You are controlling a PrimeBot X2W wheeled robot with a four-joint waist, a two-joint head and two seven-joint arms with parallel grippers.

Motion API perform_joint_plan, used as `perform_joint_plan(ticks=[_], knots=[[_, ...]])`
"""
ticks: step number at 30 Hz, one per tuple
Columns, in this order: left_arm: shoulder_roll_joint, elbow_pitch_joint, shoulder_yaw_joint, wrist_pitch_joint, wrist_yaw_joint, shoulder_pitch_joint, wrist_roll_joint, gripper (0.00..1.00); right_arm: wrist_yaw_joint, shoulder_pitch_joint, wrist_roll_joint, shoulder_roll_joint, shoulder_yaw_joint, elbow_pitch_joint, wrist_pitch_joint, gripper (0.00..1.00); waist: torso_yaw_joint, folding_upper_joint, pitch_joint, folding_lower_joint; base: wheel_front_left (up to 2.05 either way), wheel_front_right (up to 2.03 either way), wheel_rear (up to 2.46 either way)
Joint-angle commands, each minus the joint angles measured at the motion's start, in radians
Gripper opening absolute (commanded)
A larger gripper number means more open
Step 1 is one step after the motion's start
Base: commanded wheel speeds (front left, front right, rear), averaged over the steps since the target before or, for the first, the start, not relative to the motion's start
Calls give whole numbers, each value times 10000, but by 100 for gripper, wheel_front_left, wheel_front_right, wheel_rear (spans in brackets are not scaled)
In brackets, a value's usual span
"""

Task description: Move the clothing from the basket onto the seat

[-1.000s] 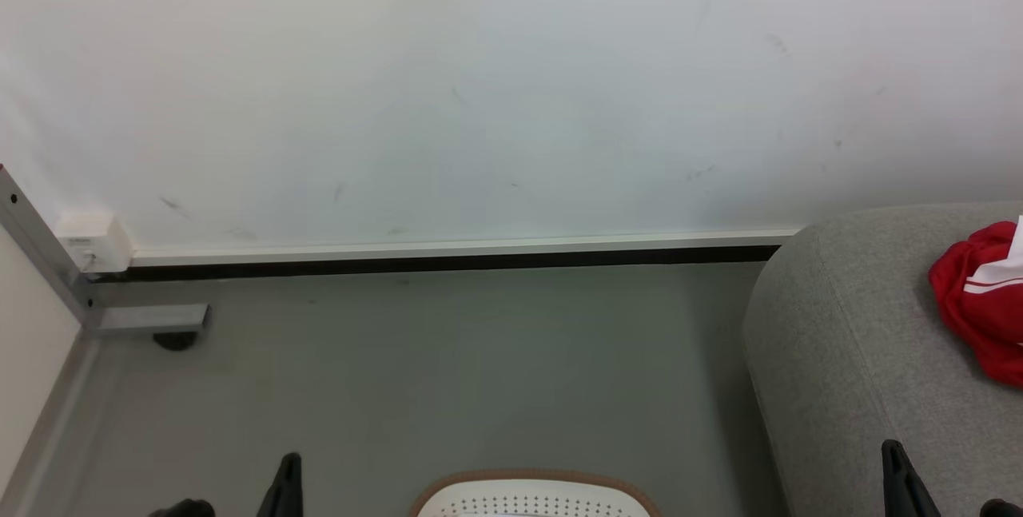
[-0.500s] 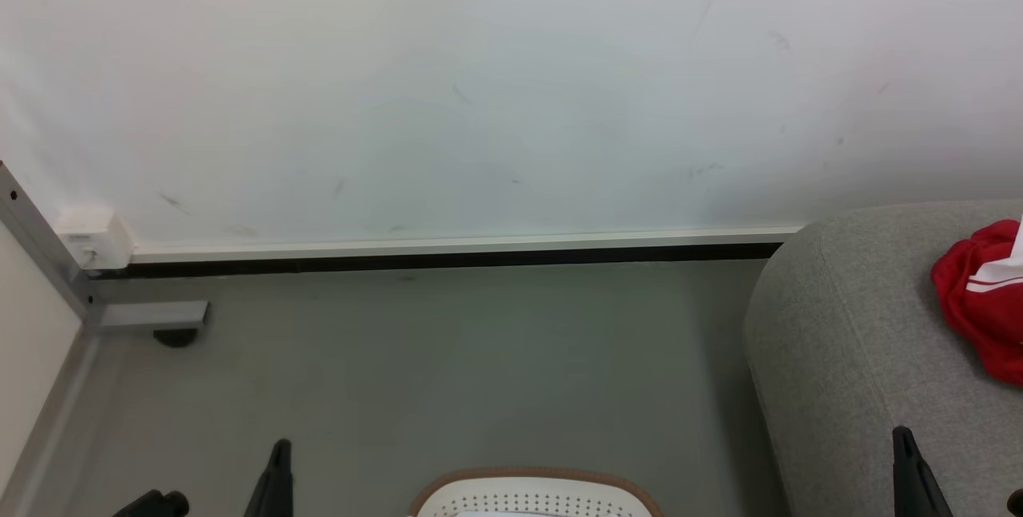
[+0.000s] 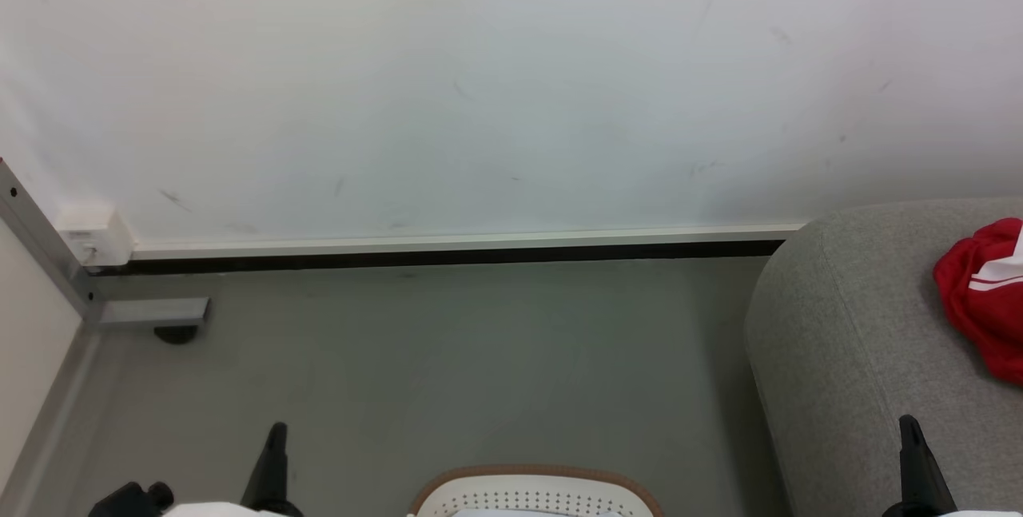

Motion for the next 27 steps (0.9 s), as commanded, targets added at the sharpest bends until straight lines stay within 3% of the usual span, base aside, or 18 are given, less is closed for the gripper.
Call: perform_joint_plan(ticks=[1,27], knots=[[27,-131,139,86,-83,-240,-266,0,-9,-306,305,-120,-56,-168,78,0,2,0,5,-1,0,0,0],[-239,-161,819,805,-420,-564,-2607,0,-14,-642,3190,-173,-141,-218,773,0,30,0,100,-1,0,0,0]])
